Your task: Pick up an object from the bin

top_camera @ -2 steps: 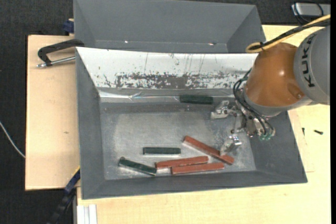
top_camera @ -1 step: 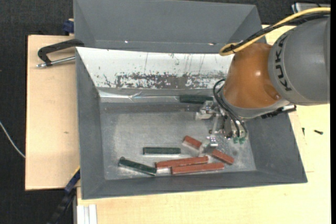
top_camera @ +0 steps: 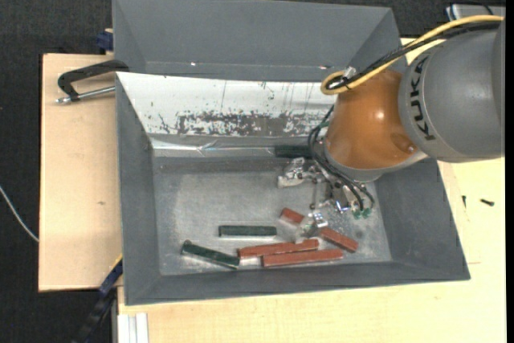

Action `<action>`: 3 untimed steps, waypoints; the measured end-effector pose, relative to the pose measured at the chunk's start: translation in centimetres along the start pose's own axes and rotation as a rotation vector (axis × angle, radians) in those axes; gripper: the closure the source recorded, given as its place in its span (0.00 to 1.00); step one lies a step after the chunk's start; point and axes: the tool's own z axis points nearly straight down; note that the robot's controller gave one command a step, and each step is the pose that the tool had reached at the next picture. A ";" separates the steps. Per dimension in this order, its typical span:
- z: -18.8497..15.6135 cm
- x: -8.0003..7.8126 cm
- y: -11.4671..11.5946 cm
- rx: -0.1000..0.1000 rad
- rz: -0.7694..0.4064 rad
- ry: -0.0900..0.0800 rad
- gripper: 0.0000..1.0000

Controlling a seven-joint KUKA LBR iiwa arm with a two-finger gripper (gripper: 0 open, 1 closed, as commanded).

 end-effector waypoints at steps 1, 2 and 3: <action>1.1 1.0 -0.1 0.009 0.579 0.010 1.00; 1.1 1.0 0.0 0.009 0.635 0.010 1.00; 1.0 1.0 0.0 0.009 0.637 0.008 1.00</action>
Offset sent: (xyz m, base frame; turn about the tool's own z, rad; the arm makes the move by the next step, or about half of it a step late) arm 0.0000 0.0000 0.0000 0.0000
